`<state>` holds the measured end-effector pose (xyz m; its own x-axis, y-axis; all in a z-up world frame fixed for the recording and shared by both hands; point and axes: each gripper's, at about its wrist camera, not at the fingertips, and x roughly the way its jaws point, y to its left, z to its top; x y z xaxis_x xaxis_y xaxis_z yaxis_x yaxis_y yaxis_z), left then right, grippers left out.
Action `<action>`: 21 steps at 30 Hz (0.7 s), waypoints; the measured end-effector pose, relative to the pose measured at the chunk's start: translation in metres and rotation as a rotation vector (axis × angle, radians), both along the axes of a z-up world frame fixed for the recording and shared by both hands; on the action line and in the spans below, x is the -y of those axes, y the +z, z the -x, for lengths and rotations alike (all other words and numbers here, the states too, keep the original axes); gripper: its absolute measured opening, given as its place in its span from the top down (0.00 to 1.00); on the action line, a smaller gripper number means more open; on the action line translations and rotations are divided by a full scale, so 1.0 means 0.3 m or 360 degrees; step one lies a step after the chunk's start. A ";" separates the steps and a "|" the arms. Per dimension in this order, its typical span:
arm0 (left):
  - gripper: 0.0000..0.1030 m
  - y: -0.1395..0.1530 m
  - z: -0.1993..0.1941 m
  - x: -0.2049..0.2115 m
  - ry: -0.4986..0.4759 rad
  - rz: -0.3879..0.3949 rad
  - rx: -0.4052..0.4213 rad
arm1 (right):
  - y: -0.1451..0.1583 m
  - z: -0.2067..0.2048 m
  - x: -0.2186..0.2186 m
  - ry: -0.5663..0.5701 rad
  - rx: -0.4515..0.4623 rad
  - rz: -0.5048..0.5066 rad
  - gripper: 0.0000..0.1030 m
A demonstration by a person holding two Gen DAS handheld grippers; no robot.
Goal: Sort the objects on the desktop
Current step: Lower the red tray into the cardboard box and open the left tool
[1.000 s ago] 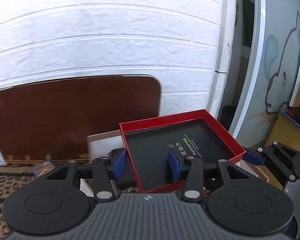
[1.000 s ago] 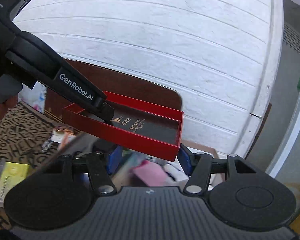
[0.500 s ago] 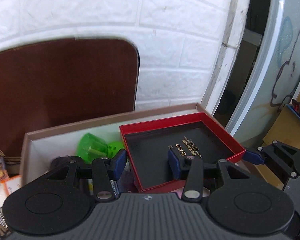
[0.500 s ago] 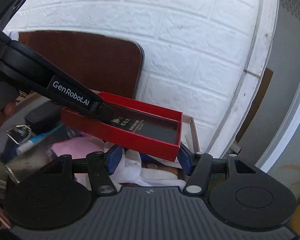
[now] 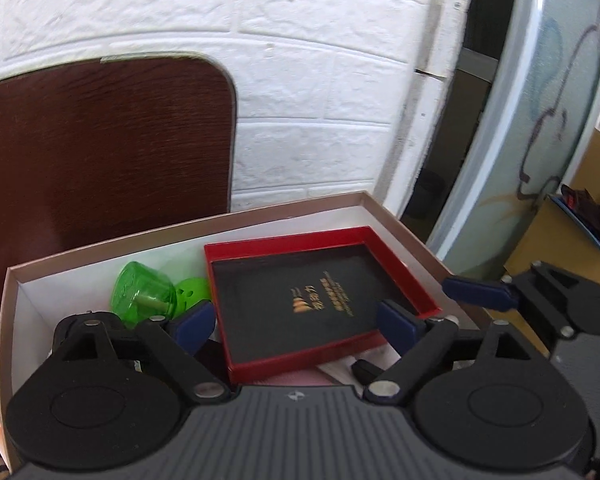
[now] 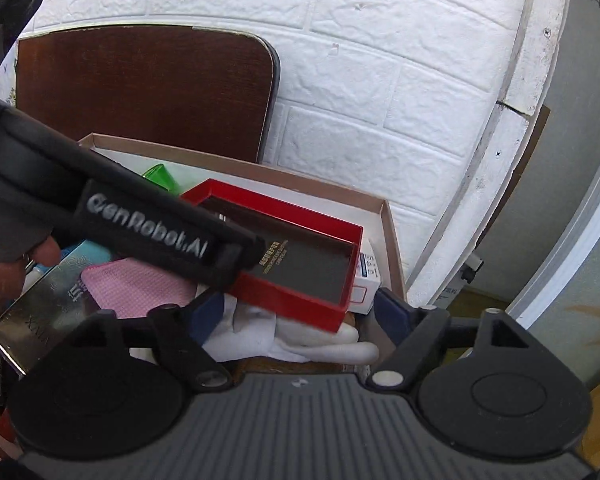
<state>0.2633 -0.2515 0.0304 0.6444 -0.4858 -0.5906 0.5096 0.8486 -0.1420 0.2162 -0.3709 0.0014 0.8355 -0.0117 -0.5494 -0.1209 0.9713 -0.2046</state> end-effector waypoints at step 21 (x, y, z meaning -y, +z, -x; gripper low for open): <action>0.05 0.087 0.246 -0.082 0.0016 -0.0030 0.0139 | 0.082 0.184 -0.056 -0.0236 0.0151 -0.0089 0.14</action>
